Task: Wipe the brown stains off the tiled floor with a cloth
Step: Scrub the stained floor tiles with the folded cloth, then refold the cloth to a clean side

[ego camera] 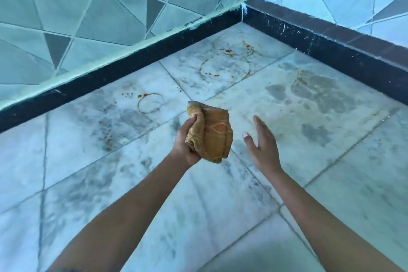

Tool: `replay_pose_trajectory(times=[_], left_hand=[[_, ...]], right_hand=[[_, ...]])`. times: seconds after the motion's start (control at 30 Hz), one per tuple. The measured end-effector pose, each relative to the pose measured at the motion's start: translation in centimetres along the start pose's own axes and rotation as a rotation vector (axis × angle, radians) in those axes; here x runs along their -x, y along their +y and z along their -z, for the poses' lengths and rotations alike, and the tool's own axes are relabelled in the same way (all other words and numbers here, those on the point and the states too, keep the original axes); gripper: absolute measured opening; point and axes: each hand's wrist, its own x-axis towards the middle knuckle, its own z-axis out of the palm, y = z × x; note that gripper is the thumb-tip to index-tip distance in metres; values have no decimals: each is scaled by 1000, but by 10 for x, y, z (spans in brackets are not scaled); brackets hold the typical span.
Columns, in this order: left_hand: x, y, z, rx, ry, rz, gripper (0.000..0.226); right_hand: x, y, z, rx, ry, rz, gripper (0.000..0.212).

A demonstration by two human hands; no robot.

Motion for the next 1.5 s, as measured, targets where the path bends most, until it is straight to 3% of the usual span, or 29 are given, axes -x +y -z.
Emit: replay_pose_trajectory(times=[0.27, 0.57, 0.63, 0.77, 0.87, 1.0, 1.17, 1.4, 1.5], left_hand=[[84, 74, 103, -129, 292, -112, 33], [135, 108, 148, -73, 416, -187, 29], [144, 113, 158, -84, 483, -190, 26], [154, 125, 174, -84, 536, -246, 28], [153, 134, 188, -66, 534, -289, 28], [144, 142, 206, -64, 472, -305, 28], [140, 142, 231, -59, 406, -333, 16], [148, 159, 262, -74, 287, -378, 20], [159, 169, 269, -55, 254, -389, 20]], right_hand=[[7, -93, -112, -69, -230, 161, 57], [5, -153, -168, -60, -394, 305, 57], [13, -172, -180, -191, -458, 228, 56], [28, -209, -200, -627, -639, -130, 43], [30, -226, -208, -706, -744, -171, 21], [20, -230, -218, -734, -631, -144, 10], [10, -246, -229, -590, -465, -57, 7], [14, -289, -254, -248, -128, 186, 17], [20, -308, -261, -239, -72, 192, 18]])
